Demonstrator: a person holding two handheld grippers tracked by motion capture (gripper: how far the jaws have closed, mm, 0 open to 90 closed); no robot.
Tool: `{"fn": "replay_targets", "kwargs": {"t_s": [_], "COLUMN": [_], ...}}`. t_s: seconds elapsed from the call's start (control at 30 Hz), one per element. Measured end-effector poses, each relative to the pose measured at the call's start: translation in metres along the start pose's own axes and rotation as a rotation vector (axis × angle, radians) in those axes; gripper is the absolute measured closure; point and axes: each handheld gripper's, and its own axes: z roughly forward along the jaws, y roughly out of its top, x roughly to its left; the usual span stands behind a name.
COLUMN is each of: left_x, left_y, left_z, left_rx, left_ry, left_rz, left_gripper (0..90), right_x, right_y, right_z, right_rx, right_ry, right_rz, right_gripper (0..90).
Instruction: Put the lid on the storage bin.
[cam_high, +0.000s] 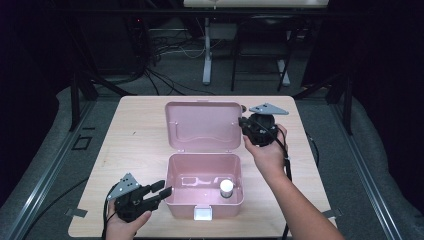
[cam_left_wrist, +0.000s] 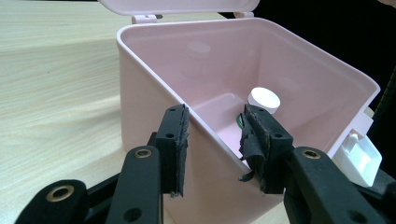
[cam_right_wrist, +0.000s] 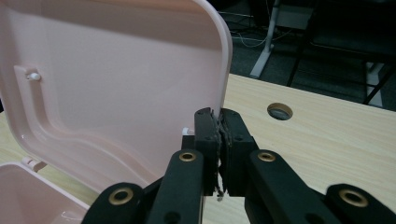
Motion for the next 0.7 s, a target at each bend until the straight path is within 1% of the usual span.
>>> {"fn": "replay_targets", "kwargs": {"t_s": [0.07,0.1,0.13,0.17,0.2,0.23,0.27,0.33,0.37,0.7], "left_x": [0.0,0.0,-0.001,-0.001,0.0,-0.001,0.0,-0.001,0.0,0.0], "left_y": [0.0,0.0,0.0,0.0,0.0,0.0,0.0,0.0,0.0,0.001], "left_z": [0.0,0.0,0.0,0.0,0.0,0.0,0.0,0.0,-0.001,0.0], "left_rx": [0.008,0.002,-0.002,-0.002,0.003,-0.002,0.003,-0.002,0.009,0.012], "left_ry": [0.002,0.0,0.009,0.01,0.002,0.01,0.002,0.011,0.002,0.006], "left_rz": [0.001,-0.001,-0.002,-0.002,-0.001,-0.002,-0.001,-0.003,-0.001,-0.001], "left_gripper": [61.1,61.1,61.1,61.1,61.1,61.1,61.1,61.1,61.1,61.0], "right_x": [0.0,0.0,0.001,0.001,0.002,0.002,0.002,0.003,0.003,0.006], "right_y": [-0.001,-0.001,-0.002,-0.002,-0.003,-0.003,-0.004,-0.005,-0.005,-0.011], "right_z": [-0.002,-0.003,-0.005,-0.006,-0.006,-0.008,-0.008,-0.011,-0.012,-0.021], "right_rx": [-0.005,-0.008,-0.011,-0.013,-0.018,-0.017,-0.025,-0.028,-0.029,-0.054], "right_ry": [0.002,0.005,0.008,0.008,0.007,0.009,0.012,0.013,0.015,0.02], "right_rz": [-0.003,-0.002,-0.001,-0.001,-0.005,-0.004,-0.005,-0.008,-0.005,-0.018], "right_gripper": [87.0,87.0,87.0,87.0,87.0,87.0,87.0,87.0,87.0,87.0]}}
